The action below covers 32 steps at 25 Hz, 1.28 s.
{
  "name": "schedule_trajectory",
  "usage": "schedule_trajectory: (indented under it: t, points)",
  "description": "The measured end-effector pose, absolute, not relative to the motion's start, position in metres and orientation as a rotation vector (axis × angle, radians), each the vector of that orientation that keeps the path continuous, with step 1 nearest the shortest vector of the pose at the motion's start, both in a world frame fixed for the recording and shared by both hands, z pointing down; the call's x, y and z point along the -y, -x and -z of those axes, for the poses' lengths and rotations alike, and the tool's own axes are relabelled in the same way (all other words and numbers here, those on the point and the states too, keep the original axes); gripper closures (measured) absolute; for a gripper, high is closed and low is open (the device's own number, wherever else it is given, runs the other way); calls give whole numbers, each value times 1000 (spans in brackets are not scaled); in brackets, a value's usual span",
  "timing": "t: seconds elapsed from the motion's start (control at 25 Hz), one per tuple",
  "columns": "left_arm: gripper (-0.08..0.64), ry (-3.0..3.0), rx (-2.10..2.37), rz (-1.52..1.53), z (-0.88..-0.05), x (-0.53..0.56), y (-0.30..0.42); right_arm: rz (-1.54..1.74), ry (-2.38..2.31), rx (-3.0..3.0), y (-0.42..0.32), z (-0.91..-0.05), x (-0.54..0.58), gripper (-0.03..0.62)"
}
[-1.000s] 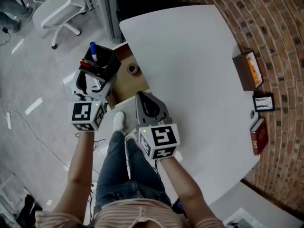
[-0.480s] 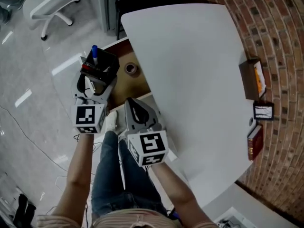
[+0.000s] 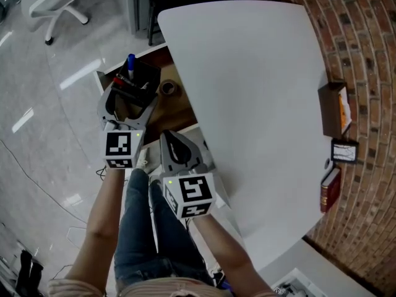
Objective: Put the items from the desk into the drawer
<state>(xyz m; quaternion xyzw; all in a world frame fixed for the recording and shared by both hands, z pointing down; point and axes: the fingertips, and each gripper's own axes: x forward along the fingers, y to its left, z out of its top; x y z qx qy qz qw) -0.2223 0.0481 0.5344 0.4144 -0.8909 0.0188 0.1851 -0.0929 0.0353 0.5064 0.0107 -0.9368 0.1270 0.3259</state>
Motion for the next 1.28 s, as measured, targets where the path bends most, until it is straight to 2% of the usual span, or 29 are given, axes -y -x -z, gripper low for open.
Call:
schedule_trajectory:
  t: [1.28]
  points:
    - [114, -981, 2417, -79, -641, -10, 258, -370, -97, 2358, 103, -563, -3, 574]
